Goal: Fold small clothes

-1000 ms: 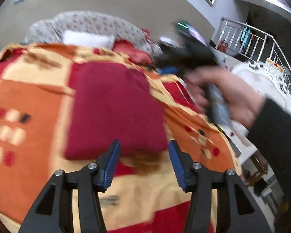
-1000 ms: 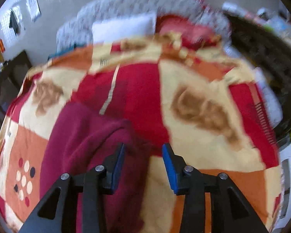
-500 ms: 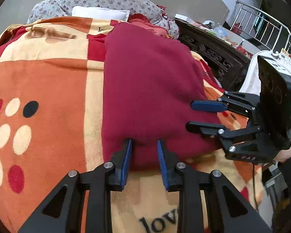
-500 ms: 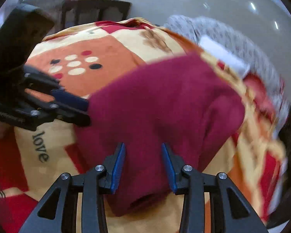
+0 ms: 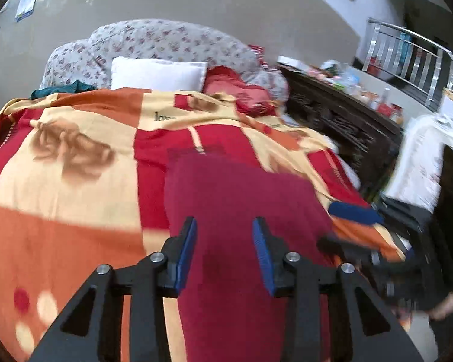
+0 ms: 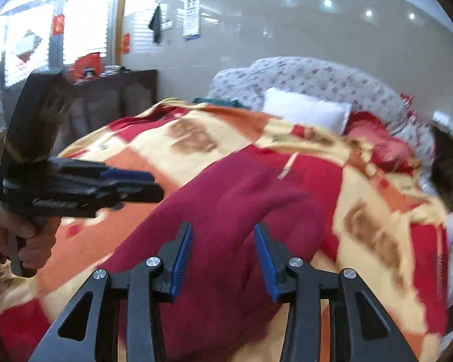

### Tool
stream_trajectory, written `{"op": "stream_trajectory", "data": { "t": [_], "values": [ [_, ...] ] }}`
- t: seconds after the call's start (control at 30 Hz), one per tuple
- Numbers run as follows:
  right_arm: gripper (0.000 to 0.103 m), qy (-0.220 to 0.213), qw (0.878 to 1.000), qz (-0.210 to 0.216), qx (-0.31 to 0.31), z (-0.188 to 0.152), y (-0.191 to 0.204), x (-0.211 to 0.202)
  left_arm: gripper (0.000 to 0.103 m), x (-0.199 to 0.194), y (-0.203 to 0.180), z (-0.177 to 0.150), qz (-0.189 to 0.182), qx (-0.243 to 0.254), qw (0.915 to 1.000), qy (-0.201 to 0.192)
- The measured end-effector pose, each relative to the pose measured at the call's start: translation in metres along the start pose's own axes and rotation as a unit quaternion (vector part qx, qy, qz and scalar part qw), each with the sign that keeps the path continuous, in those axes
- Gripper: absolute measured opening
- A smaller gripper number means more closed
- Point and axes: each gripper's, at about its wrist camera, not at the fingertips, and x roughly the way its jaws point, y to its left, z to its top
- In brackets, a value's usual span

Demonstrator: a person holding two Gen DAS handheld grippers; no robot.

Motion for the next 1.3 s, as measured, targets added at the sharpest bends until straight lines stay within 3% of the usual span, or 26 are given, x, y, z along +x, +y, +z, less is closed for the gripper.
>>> {"op": "stream_trajectory", "data": {
  "t": [0.1, 0.2, 0.23, 0.33, 0.4, 0.43, 0.47, 0.5, 0.53, 0.67, 0.73, 0.77, 0.83, 0.9, 0.97, 1.0, 1.07, 1.1, 1.17, 1.2, 1.23, 1.3],
  "values": [
    [0.045, 0.029, 0.999, -0.021, -0.008, 0.011, -0.010, 0.036, 0.037, 0.044, 0.006, 0.007, -0.006, -0.022, 0.9983, 0.053],
    [0.044, 0.100, 0.994, -0.035, 0.012, -0.002, -0.029, 0.079, 0.037, 0.079, 0.009, -0.007, 0.002, -0.026, 0.9943, 0.103],
    [0.044, 0.114, 0.992, -0.046, 0.015, -0.011, -0.034, 0.086, 0.037, 0.080, 0.009, -0.009, 0.004, -0.021, 0.9950, 0.098],
    [0.044, 0.100, 0.993, -0.042, 0.043, -0.013, -0.038, 0.082, 0.040, 0.061, 0.010, -0.006, -0.012, -0.016, 0.9964, 0.083],
    [0.045, 0.082, 0.994, -0.026, 0.073, -0.008, -0.041, 0.059, 0.057, 0.039, 0.015, -0.007, -0.030, -0.017, 0.9969, 0.070],
    [0.054, 0.070, 0.993, -0.029, 0.092, -0.006, -0.044, 0.045, 0.071, 0.029, 0.019, -0.009, -0.033, -0.018, 0.9972, 0.064],
    [0.064, 0.060, 0.991, -0.034, 0.114, -0.007, -0.046, 0.032, 0.077, 0.018, 0.023, -0.013, -0.029, -0.019, 0.9978, 0.056],
    [0.087, 0.047, 0.988, -0.034, 0.144, -0.009, -0.050, 0.016, 0.077, 0.010, 0.026, -0.019, -0.028, -0.017, 0.9982, 0.051],
    [0.100, 0.040, 0.983, -0.027, 0.176, -0.015, -0.055, 0.003, 0.077, 0.003, 0.030, -0.027, -0.031, -0.013, 0.9980, 0.053],
    [0.100, 0.057, 0.955, 0.057, 0.285, -0.049, -0.067, -0.009, 0.077, 0.006, 0.033, -0.051, -0.056, -0.011, 0.9949, 0.083],
    [0.100, 0.065, 0.947, 0.069, 0.306, -0.063, -0.068, -0.005, 0.079, 0.017, 0.035, -0.060, -0.101, -0.036, 0.9887, 0.105],
    [0.100, 0.065, 0.944, 0.069, 0.316, -0.069, -0.069, -0.001, 0.085, 0.024, 0.036, -0.062, -0.111, -0.051, 0.9862, 0.112],
    [0.099, 0.066, 0.926, 0.101, 0.358, -0.081, -0.076, 0.012, 0.085, 0.039, 0.043, -0.066, -0.138, -0.090, 0.9771, 0.134],
    [0.099, 0.076, 0.910, 0.140, 0.382, -0.089, -0.079, 0.027, 0.087, 0.045, 0.052, -0.069, -0.157, -0.121, 0.9712, 0.132],
    [0.099, 0.069, 0.912, 0.138, 0.380, -0.092, -0.081, 0.035, 0.087, 0.046, 0.057, -0.071, -0.169, -0.139, 0.9680, 0.122],
    [0.096, 0.059, 0.909, 0.153, 0.383, -0.092, -0.082, 0.035, 0.087, 0.046, 0.057, -0.072, -0.170, -0.140, 0.9678, 0.121],
    [0.093, 0.058, 0.891, 0.214, 0.397, -0.095, -0.078, 0.038, 0.087, 0.044, 0.055, -0.071, -0.176, -0.139, 0.9671, 0.121],
    [0.093, 0.053, 0.894, 0.220, 0.386, -0.094, -0.075, 0.035, 0.086, 0.043, 0.056, -0.072, -0.184, -0.141, 0.9656, 0.119],
    [0.086, 0.056, 0.904, 0.206, 0.371, -0.095, -0.074, 0.036, 0.068, 0.044, 0.059, -0.073, -0.177, -0.150, 0.9664, 0.112],
    [0.080, 0.071, 0.898, 0.193, 0.389, -0.100, -0.077, 0.043, 0.065, 0.045, 0.060, -0.074, -0.173, -0.157, 0.9662, 0.110],
    [0.079, 0.066, 0.890, 0.188, 0.409, -0.104, -0.079, 0.045, 0.058, 0.044, 0.061, -0.075, -0.170, -0.162, 0.9664, 0.104],
    [0.073, 0.065, 0.893, 0.182, 0.406, -0.099, -0.071, 0.043, 0.047, 0.035, 0.058, -0.074, -0.163, -0.152, 0.9702, 0.095]
  ]
}}
